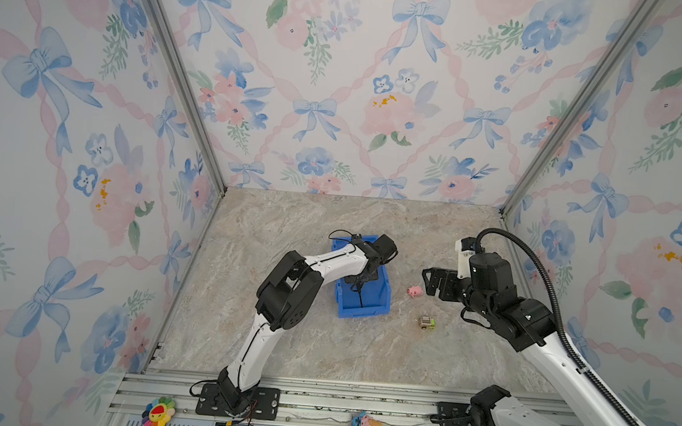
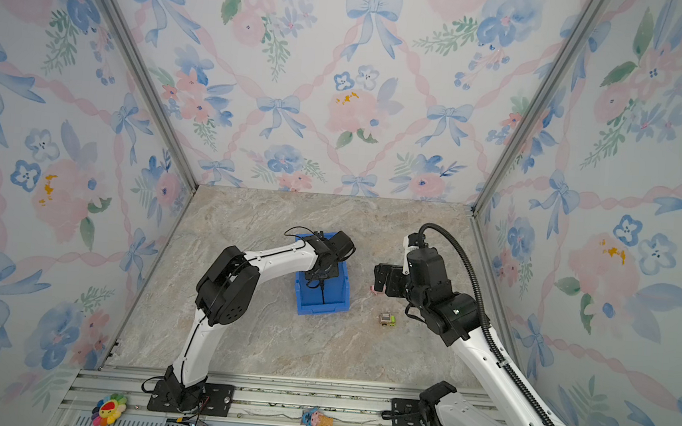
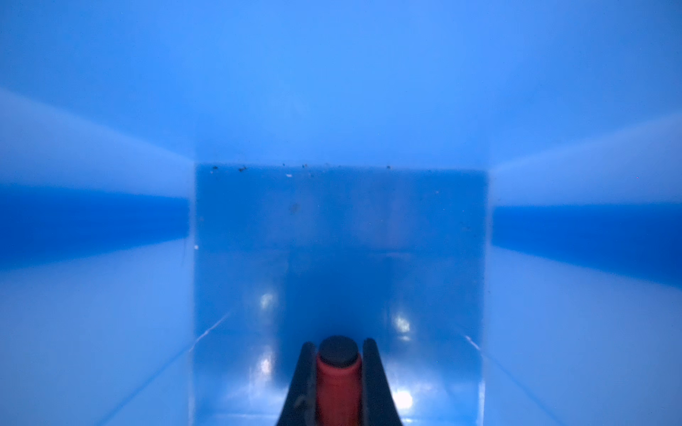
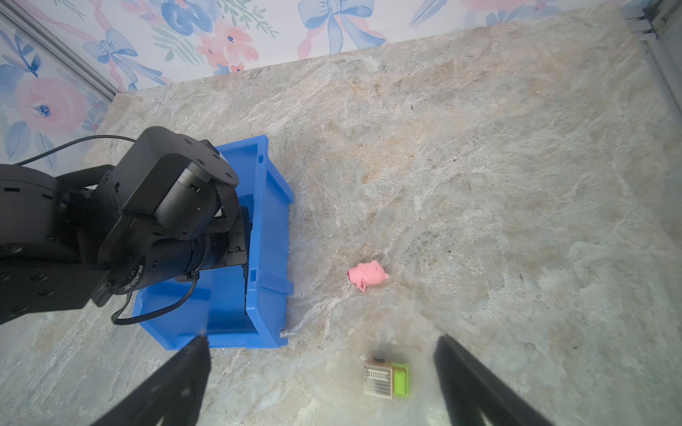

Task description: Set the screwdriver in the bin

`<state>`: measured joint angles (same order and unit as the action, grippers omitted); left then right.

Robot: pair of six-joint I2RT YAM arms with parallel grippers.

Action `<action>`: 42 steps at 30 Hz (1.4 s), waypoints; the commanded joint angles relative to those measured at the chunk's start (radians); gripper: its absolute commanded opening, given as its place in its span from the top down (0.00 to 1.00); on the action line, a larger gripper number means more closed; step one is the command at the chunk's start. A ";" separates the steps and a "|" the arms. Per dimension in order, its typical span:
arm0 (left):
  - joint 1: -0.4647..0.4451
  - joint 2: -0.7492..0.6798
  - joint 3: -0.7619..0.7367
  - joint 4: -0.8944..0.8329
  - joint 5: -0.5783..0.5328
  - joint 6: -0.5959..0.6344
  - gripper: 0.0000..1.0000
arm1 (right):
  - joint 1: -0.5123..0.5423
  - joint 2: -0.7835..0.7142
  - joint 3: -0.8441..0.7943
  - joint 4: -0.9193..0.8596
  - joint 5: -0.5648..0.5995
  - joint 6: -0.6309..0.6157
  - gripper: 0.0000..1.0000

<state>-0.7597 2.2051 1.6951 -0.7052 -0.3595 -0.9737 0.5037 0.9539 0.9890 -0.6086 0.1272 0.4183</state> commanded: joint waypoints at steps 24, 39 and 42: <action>-0.028 -0.076 0.065 -0.020 -0.059 0.030 0.48 | -0.020 -0.037 -0.024 0.012 0.006 -0.004 0.03; -0.100 -0.559 -0.177 -0.002 -0.029 0.236 0.03 | -0.042 -0.191 -0.075 -0.052 -0.002 -0.030 0.03; -0.101 -0.698 -0.262 0.004 -0.048 0.284 0.02 | -0.042 -0.212 -0.088 -0.081 0.032 -0.026 0.03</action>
<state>-0.8566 1.5898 1.4956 -0.6937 -0.3820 -0.7757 0.4706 0.7555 0.9245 -0.6575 0.1402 0.4065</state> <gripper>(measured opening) 0.975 0.968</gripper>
